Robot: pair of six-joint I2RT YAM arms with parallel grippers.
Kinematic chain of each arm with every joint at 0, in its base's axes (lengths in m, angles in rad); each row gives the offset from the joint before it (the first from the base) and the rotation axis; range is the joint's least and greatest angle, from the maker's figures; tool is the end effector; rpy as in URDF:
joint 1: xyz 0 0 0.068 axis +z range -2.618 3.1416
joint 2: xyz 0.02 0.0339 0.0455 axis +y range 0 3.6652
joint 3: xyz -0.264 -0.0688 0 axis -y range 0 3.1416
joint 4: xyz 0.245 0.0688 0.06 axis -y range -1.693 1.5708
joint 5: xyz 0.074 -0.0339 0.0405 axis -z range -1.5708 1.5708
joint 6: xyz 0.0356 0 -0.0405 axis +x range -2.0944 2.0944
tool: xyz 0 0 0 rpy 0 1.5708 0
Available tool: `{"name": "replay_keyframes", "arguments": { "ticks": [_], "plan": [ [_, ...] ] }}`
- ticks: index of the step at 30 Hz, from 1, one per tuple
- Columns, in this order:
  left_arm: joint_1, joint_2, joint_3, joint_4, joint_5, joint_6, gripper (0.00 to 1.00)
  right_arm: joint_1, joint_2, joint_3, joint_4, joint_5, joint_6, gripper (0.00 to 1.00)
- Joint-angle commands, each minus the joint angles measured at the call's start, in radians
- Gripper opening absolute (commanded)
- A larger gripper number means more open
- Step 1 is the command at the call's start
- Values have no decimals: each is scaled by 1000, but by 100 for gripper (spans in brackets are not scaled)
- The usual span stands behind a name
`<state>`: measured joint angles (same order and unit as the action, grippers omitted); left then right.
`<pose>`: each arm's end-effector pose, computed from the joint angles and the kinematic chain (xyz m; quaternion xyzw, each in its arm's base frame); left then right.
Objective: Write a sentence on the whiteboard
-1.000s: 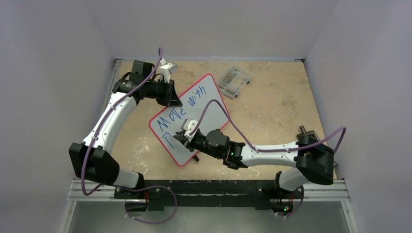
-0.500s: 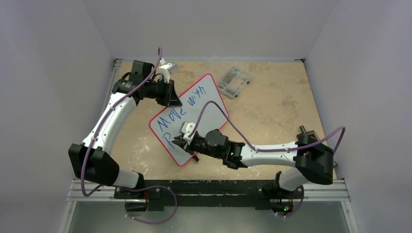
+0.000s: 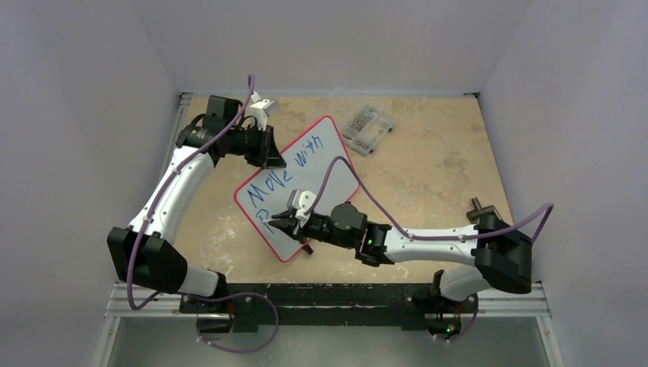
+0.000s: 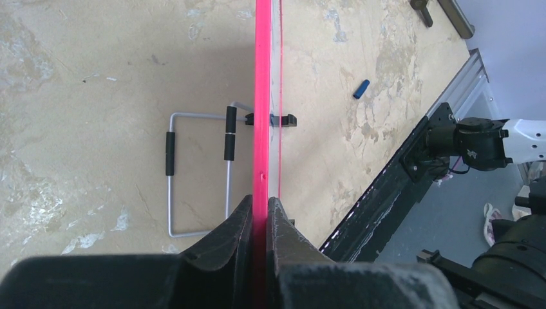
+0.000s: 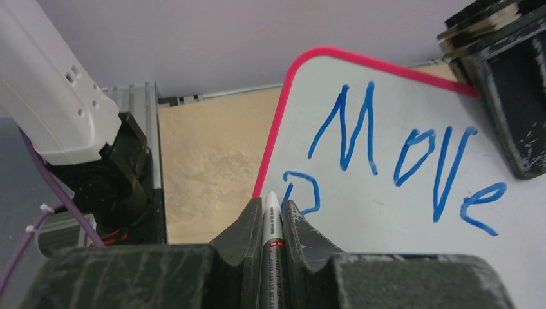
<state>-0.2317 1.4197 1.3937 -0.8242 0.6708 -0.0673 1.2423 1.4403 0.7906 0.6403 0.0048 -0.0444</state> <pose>0.2810 -0.0890 0.3515 0.1882 0.8711 -0.3542 0.2833 0.1055 0.3091 0.2738 -0.4248 0.5694 0.3954 0.5822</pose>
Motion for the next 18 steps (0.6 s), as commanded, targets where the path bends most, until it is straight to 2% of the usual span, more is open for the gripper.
{"name": "replay_keyframes", "arguments": {
  "ticks": [1,8,18],
  "plan": [
    [2,-45,5,56,-37,13,0,-5,-47,-4,80,11,10,0],
    [2,-45,5,56,-38,14,0,-19,-35,0,81,99,-19,0],
    [2,-46,3,56,-41,14,0,-42,-14,15,81,118,-30,0]
  ]
}}
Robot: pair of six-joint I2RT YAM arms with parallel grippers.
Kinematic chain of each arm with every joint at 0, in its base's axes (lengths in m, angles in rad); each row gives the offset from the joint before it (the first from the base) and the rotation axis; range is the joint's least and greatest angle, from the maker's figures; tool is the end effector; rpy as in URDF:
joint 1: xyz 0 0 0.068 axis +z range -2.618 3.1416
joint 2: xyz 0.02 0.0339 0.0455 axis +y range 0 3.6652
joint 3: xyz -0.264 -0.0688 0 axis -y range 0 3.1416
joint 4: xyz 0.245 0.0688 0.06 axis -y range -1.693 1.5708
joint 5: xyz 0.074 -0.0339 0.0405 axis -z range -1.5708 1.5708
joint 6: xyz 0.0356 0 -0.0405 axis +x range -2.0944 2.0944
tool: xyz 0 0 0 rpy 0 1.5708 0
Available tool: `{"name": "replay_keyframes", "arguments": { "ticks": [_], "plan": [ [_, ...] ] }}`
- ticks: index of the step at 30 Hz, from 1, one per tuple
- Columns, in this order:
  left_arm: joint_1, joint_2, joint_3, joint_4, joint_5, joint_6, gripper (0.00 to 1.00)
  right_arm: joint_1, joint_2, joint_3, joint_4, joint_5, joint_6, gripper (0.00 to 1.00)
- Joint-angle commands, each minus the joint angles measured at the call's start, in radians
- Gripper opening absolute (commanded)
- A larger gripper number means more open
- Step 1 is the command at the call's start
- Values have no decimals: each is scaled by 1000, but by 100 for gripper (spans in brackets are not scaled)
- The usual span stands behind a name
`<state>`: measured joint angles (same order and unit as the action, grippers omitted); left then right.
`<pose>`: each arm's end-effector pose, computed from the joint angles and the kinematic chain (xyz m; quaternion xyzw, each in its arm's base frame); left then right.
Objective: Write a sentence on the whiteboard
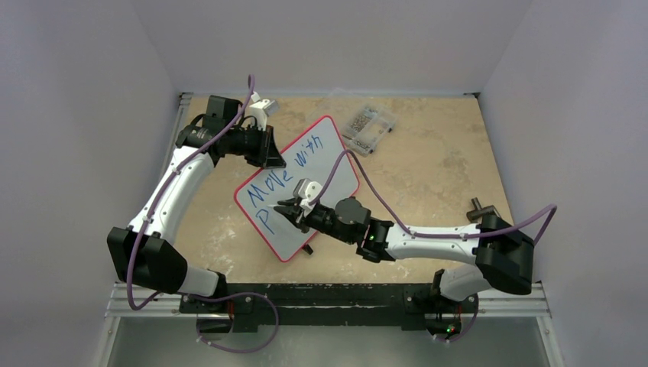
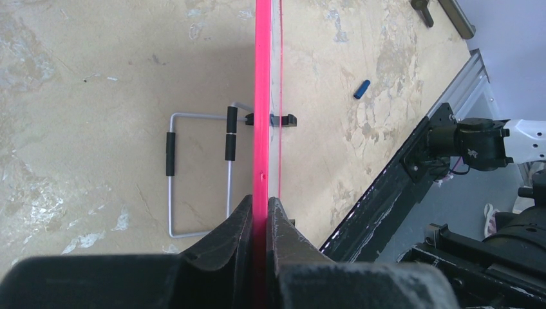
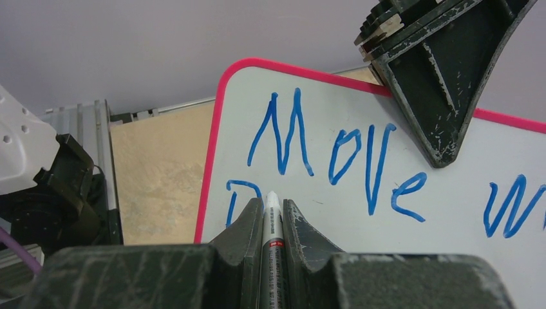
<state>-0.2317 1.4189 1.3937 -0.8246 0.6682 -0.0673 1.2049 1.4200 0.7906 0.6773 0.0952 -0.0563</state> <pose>0.2809 -0.0889 0.3517 0.1879 0.8715 -0.3531 0.2838 0.1187 0.3004 0.2840 -0.3785 0.5769 0.3652 0.6249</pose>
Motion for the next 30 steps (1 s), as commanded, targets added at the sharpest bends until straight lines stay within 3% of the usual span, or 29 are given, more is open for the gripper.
{"name": "replay_keyframes", "arguments": {
  "ticks": [1,30],
  "plan": [
    [2,-46,3,56,-39,13,0,-5,7,15,46,28,-19,0],
    [2,-43,2,57,-39,13,0,-33,55,6,47,33,2,0]
  ]
}}
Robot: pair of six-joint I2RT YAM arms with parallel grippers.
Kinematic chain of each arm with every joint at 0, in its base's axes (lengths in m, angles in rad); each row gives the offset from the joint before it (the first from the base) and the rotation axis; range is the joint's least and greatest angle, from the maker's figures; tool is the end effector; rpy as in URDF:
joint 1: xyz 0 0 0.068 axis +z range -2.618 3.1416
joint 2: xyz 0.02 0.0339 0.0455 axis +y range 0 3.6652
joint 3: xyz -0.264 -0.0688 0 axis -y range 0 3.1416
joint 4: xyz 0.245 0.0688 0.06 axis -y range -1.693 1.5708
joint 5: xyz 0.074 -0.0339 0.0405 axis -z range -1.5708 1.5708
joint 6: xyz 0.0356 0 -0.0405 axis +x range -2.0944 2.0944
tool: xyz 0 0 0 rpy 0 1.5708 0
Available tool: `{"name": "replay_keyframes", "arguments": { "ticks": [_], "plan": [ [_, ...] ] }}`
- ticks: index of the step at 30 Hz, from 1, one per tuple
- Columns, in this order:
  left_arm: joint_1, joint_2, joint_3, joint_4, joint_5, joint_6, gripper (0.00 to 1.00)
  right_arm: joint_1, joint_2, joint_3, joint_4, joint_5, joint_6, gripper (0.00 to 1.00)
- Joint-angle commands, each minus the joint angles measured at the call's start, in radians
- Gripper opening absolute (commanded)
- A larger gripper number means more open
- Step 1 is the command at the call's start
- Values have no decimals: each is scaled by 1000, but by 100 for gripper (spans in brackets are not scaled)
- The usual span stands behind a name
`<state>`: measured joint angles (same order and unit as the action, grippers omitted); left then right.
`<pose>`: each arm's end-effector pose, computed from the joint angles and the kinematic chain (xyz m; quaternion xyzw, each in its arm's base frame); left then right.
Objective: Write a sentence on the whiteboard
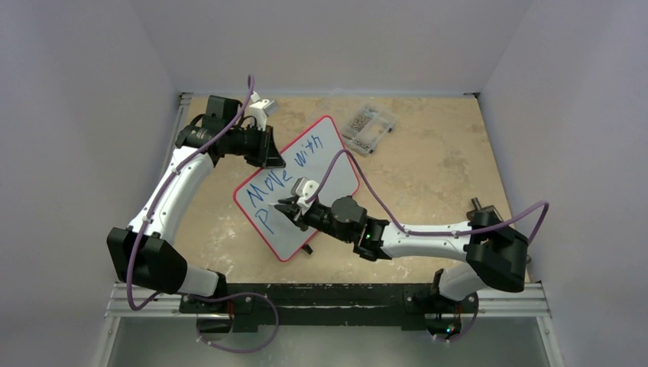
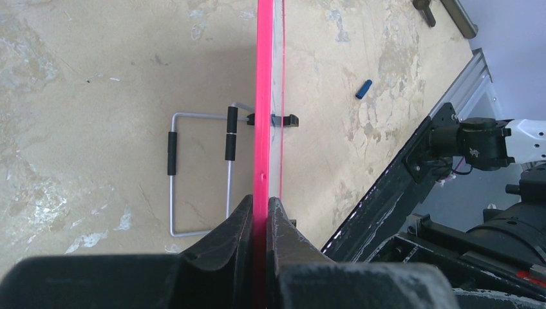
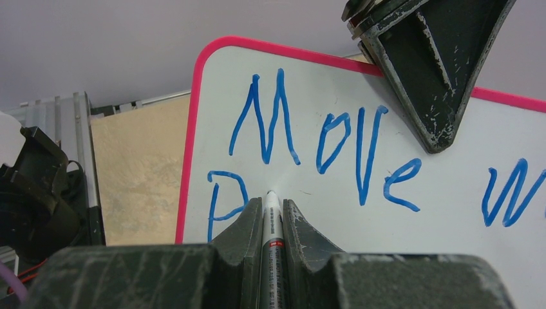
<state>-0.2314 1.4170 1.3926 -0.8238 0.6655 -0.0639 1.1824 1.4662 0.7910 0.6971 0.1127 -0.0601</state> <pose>0.2805 -0.0887 0.3519 0.1890 0.8714 -0.3514 0.2855 0.1289 0.3044 0.2721 -0.3737 0.5912 0.3464 0.6252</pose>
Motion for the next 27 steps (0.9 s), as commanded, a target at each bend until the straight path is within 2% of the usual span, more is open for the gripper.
{"name": "replay_keyframes", "arguments": {
  "ticks": [1,15,27],
  "plan": [
    [1,-42,4,56,-37,10,0,-10,6,-2,24,16,9,0],
    [1,-39,3,55,-37,10,0,-10,-41,-93,-3,33,32,0],
    [1,-44,0,55,-38,10,0,-39,-7,5,-40,84,-6,0]
  ]
}}
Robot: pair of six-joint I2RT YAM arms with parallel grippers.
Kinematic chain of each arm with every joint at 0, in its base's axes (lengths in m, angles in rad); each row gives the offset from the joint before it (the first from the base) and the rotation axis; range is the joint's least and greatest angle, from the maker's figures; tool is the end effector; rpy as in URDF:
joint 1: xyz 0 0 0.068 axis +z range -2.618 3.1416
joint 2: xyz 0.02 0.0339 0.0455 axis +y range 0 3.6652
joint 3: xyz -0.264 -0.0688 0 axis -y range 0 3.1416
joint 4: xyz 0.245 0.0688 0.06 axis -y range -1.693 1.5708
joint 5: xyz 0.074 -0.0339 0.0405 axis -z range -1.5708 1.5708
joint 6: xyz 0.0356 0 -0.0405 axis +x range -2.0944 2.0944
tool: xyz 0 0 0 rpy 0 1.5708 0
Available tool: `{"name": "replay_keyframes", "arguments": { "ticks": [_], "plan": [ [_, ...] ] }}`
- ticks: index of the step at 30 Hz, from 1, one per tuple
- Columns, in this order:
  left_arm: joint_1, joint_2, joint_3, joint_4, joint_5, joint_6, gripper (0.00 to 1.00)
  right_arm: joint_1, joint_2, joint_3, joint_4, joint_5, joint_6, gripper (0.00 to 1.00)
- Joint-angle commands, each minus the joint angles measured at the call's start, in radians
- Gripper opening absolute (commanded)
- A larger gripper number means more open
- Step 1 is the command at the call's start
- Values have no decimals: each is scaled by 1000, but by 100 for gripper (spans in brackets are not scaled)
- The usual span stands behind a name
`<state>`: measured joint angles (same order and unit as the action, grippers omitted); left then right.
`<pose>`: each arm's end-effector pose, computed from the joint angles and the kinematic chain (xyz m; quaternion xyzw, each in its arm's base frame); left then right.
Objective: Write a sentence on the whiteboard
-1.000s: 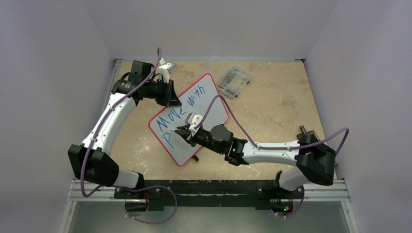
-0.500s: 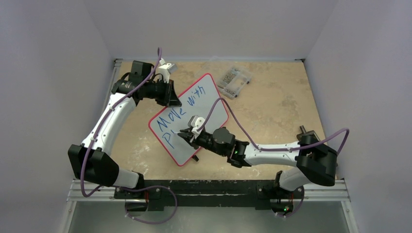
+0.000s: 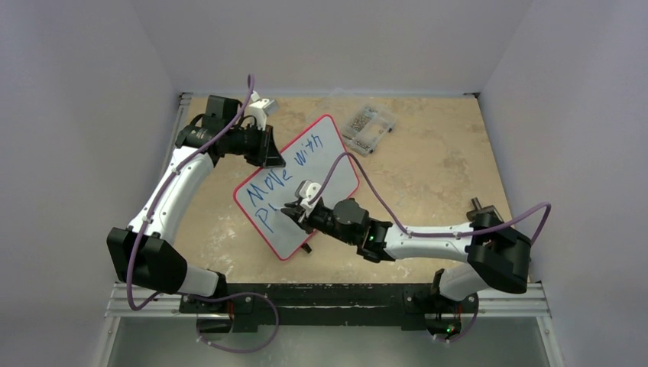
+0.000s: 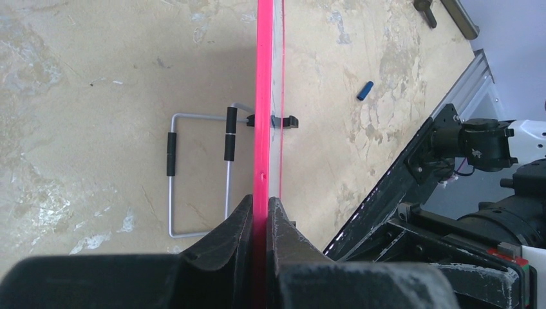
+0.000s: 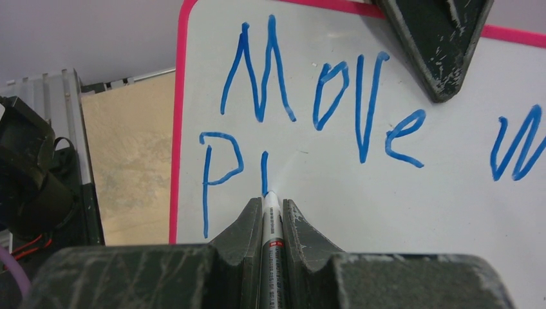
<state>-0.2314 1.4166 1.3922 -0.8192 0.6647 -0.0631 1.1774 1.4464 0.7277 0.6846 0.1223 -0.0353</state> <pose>0.2808 -0.0887 0.3522 0.1899 0.8706 -0.3510 0.2878 0.1268 0.2943 0.2556 -0.3741 0.6140 0.3380 0.6073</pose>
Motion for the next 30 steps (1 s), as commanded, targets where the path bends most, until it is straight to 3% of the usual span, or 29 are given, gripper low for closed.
{"name": "replay_keyframes", "arguments": {
  "ticks": [1,11,30],
  "plan": [
    [1,-44,2,52,-37,9,0,-38,15,77,-29,73,-34,0],
    [1,-42,3,51,-38,11,0,-51,41,125,-37,51,-55,0],
    [1,-39,5,50,-40,11,0,-50,-55,3,-98,12,-20,0]
  ]
}}
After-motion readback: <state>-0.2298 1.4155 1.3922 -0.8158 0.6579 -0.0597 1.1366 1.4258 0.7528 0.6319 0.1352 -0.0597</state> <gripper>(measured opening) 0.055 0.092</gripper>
